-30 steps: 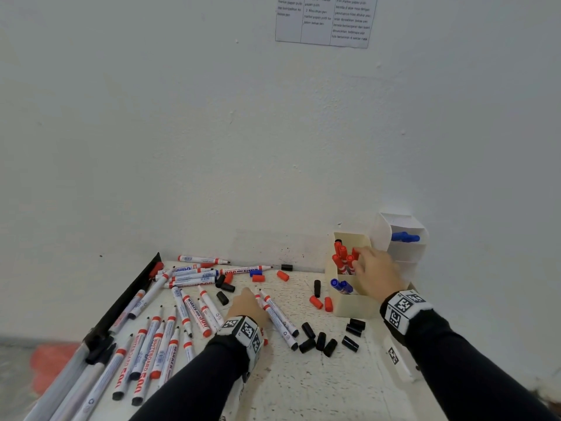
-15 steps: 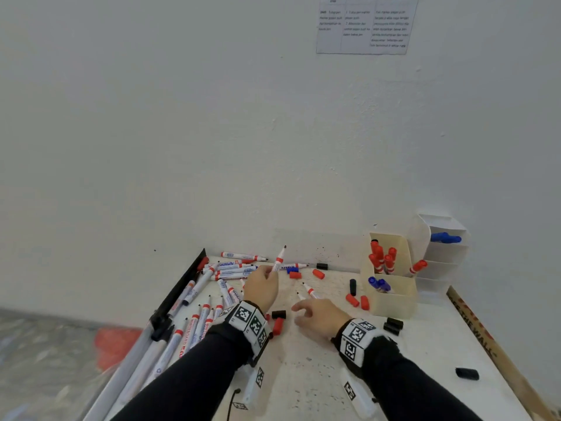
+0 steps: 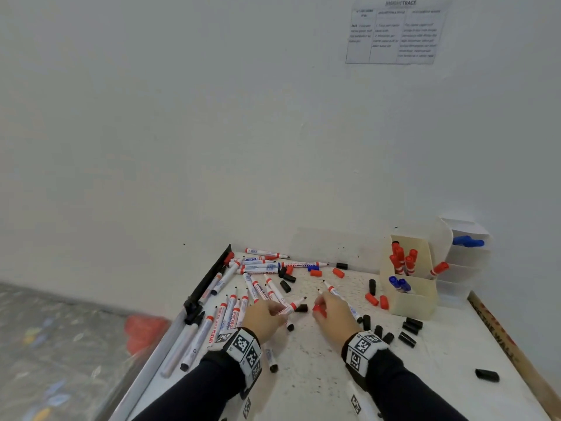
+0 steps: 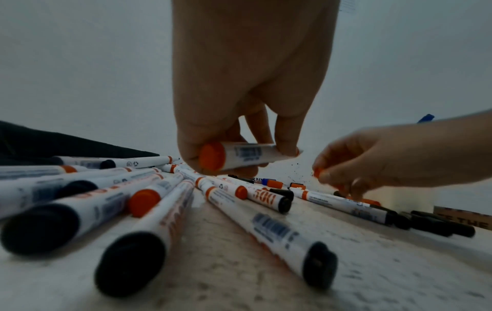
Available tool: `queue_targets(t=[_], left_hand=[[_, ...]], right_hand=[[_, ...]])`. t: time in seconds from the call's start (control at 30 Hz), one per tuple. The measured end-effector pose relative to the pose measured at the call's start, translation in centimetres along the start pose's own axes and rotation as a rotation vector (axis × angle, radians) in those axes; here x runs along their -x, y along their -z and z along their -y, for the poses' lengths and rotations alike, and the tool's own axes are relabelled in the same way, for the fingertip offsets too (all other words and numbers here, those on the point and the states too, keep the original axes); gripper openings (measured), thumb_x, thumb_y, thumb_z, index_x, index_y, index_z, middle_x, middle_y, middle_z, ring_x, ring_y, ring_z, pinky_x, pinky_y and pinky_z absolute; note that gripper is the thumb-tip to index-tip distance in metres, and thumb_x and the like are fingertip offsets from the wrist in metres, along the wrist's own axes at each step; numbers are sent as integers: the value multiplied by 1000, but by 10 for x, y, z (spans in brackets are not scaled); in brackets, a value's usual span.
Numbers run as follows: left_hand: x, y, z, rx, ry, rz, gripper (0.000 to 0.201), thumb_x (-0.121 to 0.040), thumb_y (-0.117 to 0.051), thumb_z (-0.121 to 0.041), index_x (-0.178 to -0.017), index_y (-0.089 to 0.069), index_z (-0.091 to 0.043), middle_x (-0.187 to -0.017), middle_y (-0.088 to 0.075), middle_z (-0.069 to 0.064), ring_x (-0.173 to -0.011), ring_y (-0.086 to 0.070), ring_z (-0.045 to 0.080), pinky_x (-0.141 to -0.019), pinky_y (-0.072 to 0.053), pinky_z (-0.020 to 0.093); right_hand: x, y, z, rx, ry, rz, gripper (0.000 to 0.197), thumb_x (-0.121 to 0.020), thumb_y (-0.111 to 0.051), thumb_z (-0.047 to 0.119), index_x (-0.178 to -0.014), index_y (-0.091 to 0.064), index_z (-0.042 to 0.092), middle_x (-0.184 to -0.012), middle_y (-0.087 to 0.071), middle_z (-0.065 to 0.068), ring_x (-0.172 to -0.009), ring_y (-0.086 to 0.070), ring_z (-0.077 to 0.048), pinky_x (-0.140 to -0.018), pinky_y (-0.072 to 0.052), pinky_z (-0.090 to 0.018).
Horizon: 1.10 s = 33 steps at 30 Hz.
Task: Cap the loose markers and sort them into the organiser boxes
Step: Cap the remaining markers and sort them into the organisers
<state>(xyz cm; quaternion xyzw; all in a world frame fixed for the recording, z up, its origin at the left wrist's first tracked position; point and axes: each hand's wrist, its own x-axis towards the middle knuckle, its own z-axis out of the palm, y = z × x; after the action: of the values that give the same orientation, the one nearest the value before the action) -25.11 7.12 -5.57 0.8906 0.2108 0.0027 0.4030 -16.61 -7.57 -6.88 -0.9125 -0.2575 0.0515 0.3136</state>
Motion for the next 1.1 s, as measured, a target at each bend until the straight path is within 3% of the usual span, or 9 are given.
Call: queue_targets(t=[0.1,0.3,0.37,0.57,0.73,0.87,0.97,1.03,1.1], left_hand=[[1,-7,-4,-36,-14,24,33,-91,-56,-23,-124,-59,-19,-123,-61,1,-109,-55,13,-90,-39,19],[8,-19,-16,-56,-123,109,33,-95,-49,-24,-126,-58,-23,-112,-65,0,-86,-53,8,-73,-39,17],[11,-23,-19,-30,-150,147,35,-97,-43,-27,-129,-56,-20,-97,-61,-2,-72,-48,4,-66,-37,17],[25,-30,-34,-94,-242,209,25,-93,-50,-38,-102,-58,-16,-72,-47,-8,-59,-41,4,-56,-36,19],[31,-20,-40,287,26,476,34,-98,-34,-43,-75,-42,-19,-59,-35,-5,-43,-24,8,-39,-21,18],[29,-10,-35,402,57,555,38,-97,-36,-47,-70,-40,-20,-53,-30,-8,-41,-20,7,-37,-17,16],[27,-10,-39,331,-61,439,34,-97,-36,-45,-80,-51,-19,-60,-44,-7,-44,-37,5,-45,-33,18],[24,-7,-42,228,-126,338,45,-97,-29,-48,-103,-59,-16,-89,-61,-2,-74,-56,7,-72,-46,23],[16,-2,-39,80,-77,247,59,-97,-22,-51,-130,-50,-11,-128,-55,7,-114,-54,19,-101,-41,34]], right_hand=[[2,13,-6,-44,84,-40,19,-91,-54,14,-108,-62,17,-104,-57,2,-95,-51,-7,-92,-43,-20],[12,26,-17,-85,144,76,20,-90,-57,17,-109,-63,19,-91,-53,9,-86,-51,-3,-75,-36,-7],[14,29,-19,-228,51,58,8,-91,-55,26,-97,-60,22,-83,-58,4,-78,-56,-11,-69,-40,-12],[17,32,-9,-149,-77,62,51,-97,-26,48,-59,-41,19,-58,-37,3,-55,-37,-10,-54,-29,-23],[22,28,-2,-319,-16,28,45,-99,-33,33,-58,-39,18,-56,-33,3,-51,-31,-8,-49,-26,-18],[22,24,-2,-390,57,25,40,-99,-34,33,-63,-42,18,-57,-35,3,-51,-32,-8,-52,-29,-20],[19,37,5,-405,110,77,33,-97,-38,36,-71,-46,17,-58,-42,3,-48,-37,-7,-49,-33,-19],[15,55,10,-343,163,59,27,-95,-44,34,-74,-50,19,-64,-52,3,-50,-44,-6,-48,-38,-13],[7,79,12,-317,171,-23,16,-93,-49,31,-83,-53,20,-76,-60,1,-60,-52,-9,-52,-43,-11]])
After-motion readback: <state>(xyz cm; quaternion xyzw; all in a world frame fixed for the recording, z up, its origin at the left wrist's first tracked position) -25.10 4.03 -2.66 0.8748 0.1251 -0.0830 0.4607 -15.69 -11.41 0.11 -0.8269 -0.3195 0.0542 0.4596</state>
